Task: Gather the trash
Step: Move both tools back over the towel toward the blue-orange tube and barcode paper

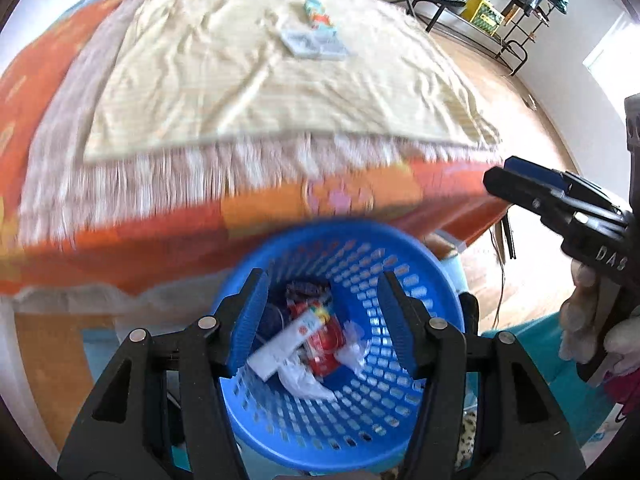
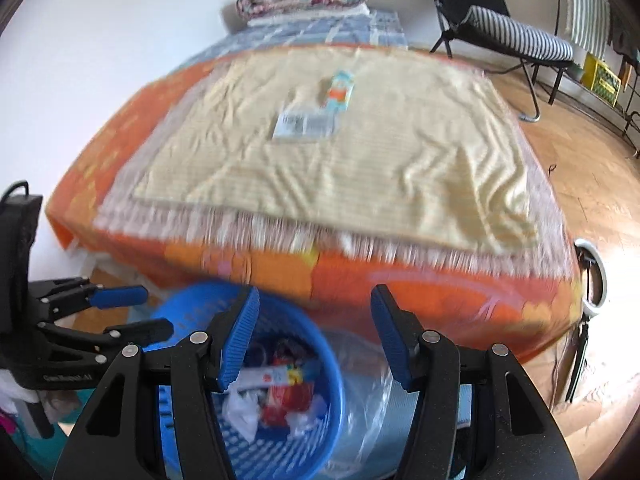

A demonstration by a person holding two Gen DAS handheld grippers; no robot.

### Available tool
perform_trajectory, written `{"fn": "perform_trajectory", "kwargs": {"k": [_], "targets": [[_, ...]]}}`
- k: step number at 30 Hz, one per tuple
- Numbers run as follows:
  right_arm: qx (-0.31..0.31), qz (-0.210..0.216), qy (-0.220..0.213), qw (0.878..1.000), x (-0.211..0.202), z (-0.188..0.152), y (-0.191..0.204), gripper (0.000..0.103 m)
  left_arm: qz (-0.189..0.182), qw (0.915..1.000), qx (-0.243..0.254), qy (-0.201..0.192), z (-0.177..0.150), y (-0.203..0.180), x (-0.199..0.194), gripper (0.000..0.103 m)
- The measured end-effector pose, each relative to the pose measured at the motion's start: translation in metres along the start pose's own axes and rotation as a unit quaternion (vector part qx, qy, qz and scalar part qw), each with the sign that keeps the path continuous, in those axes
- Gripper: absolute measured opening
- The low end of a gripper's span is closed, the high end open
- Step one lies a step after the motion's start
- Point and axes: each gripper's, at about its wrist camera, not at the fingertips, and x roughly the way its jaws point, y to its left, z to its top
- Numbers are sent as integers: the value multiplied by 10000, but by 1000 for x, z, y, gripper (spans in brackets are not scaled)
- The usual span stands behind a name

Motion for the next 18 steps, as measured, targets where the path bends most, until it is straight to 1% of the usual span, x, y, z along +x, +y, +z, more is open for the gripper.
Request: {"fn": "perform_trajectory", "kwargs": {"k": [4, 8, 9, 10, 11, 12, 15, 18], "targets": [[146, 86, -193, 9997, -6, 36, -11, 57, 23, 9997, 123, -190, 33, -7, -3, 58], [110, 23, -369, 9993, -7, 77, -23, 57, -29, 9994, 110, -326, 65, -10, -1, 59], [166, 52, -368, 9992, -6, 88, -28, 59, -18, 9992, 109, -377, 76, -10, 0, 60], [255, 120, -356, 9990, -4, 97, -33, 65, -29, 9992, 98, -392, 83, -10, 1, 67], [370, 224, -358, 9984, -2, 107, -39, 68, -67, 9992, 63, -399, 94, -9, 4, 72], [492, 322, -386, 9975, -1, 114, -45, 70, -90, 9991, 9, -416, 101, -8, 6, 72], [792, 487, -452, 9946, 9, 143, -63, 71, -219, 9985, -125, -495, 133, -5, 17, 72], [999, 479, -492, 9926, 19, 160, -77, 71, -219, 9983, 115, -533, 168, -6, 29, 72]]}}
